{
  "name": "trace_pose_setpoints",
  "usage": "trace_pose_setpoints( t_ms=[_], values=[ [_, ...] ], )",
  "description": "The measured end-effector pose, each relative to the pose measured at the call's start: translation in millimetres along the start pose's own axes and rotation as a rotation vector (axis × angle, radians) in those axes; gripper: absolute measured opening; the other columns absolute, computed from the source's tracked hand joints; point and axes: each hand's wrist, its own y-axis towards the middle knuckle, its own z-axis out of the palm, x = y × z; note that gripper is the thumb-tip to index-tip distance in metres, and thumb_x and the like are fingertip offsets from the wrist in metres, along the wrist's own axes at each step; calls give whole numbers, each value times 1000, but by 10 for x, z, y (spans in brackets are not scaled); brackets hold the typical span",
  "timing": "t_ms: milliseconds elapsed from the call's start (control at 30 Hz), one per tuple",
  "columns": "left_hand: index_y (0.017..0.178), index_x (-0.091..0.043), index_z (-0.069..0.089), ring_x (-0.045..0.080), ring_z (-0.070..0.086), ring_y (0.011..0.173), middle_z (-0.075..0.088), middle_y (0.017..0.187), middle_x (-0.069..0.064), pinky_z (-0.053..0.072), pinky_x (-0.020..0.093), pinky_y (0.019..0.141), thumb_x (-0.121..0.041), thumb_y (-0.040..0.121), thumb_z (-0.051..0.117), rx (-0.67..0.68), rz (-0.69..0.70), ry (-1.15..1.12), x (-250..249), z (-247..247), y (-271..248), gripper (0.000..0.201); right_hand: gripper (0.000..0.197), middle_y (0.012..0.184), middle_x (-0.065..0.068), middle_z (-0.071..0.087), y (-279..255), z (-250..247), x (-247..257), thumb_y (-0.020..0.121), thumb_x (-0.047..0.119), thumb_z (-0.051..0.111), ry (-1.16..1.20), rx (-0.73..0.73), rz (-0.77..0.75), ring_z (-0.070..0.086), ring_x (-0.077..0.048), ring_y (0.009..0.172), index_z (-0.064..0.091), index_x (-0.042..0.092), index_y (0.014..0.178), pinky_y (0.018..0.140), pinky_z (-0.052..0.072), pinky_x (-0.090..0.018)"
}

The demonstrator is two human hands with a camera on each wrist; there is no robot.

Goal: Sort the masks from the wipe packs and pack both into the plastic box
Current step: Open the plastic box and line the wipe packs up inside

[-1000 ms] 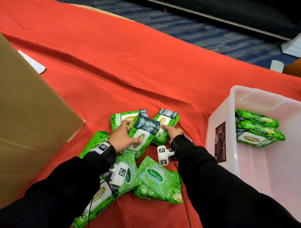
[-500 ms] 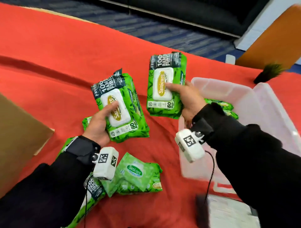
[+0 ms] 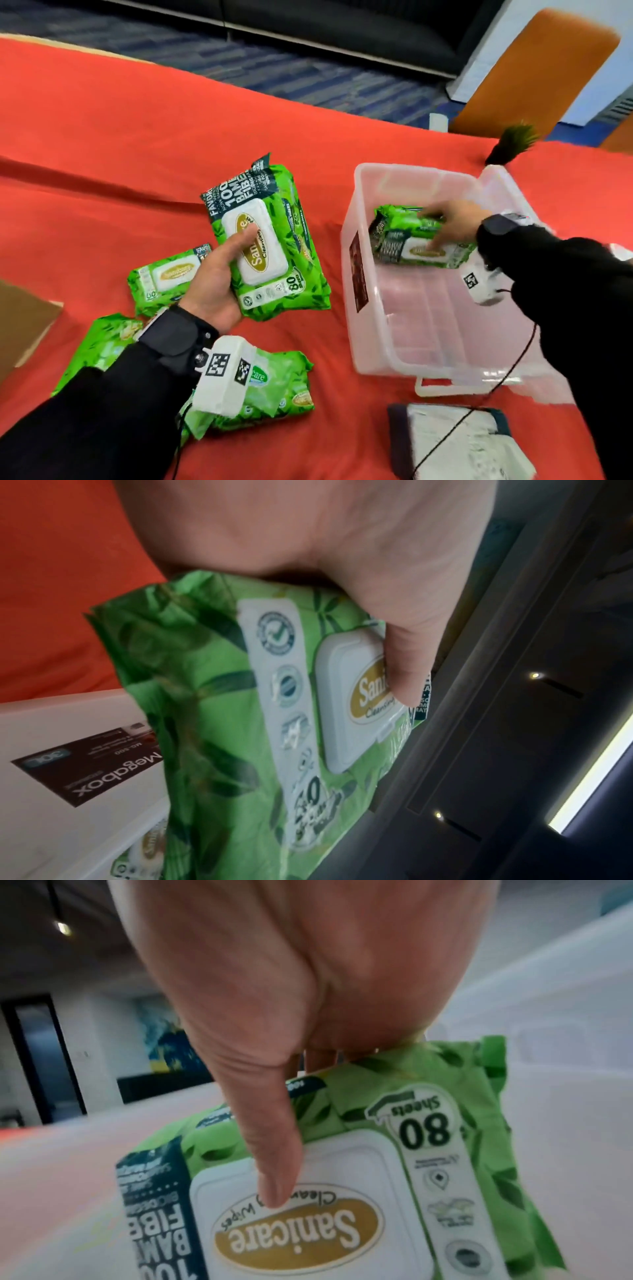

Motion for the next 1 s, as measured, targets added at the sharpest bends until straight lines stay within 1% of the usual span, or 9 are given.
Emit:
trace_pose_setpoints(
  t_ms=[133,233,333,433,667,767,867,933,1000],
  values=[
    [104,-13,81,32,75,100,75,114,17,61,53,77,-32,81,66,-37,-13,-1,52,-108,-16,33,76,139,2,63,430,684,-323,71,22,89,-226,40,19,58,-24,126,59,32,141,98,46,-28],
    [96,-14,83,28,77,90,77,106,16,63,51,72,-33,64,82,-55,10,17,85,-268,-16,37,66,132,-3,60,615,1143,-583,74,10,74,-294,-154,61,52,-33,124,61,38,133,100,45,-40],
    [83,-16,83,22,77,76,79,94,12,64,43,65,-28,69,75,-103,15,44,115,-389,-25,20,63,118,-18,55,688,1437,-760,67,0,71,-139,-370,137,50,-41,109,63,20,126,91,47,-47],
    [74,-16,83,20,76,67,79,83,9,64,41,60,-23,77,62,-144,-24,36,189,-395,1,23,57,116,-27,56,680,1560,-835,73,-5,71,15,-366,135,54,-45,109,61,6,128,89,47,-48],
    [97,-13,82,27,76,90,76,109,16,59,54,85,-26,80,67,-123,-113,73,324,-85,104,26,72,136,-17,56,500,1305,-717,78,22,85,301,-188,224,57,-36,121,54,17,143,103,46,-41],
    [115,-6,76,34,72,106,71,120,22,55,58,94,-27,82,68,-44,-103,88,375,222,155,40,54,134,-8,62,160,806,-271,86,42,78,837,-238,181,60,-26,121,61,18,132,91,48,-37],
    [132,-5,65,38,63,122,68,128,20,49,58,105,-28,85,70,46,-45,96,506,613,266,53,70,123,-5,72,-400,308,287,69,68,78,1282,54,-32,70,-23,110,68,19,118,85,55,-34],
    [139,-8,59,37,58,129,64,135,18,43,56,112,-30,89,72,127,22,130,639,858,395,56,65,113,-4,76,-706,122,553,73,56,79,1400,240,-221,74,-19,99,67,12,119,78,60,-32],
    [142,-22,56,28,53,136,60,142,11,37,50,118,-52,84,72,186,143,336,762,984,559,67,43,116,-9,75,-830,41,615,84,21,72,1336,205,-330,73,-23,102,64,6,124,83,60,-32]
  ],
)
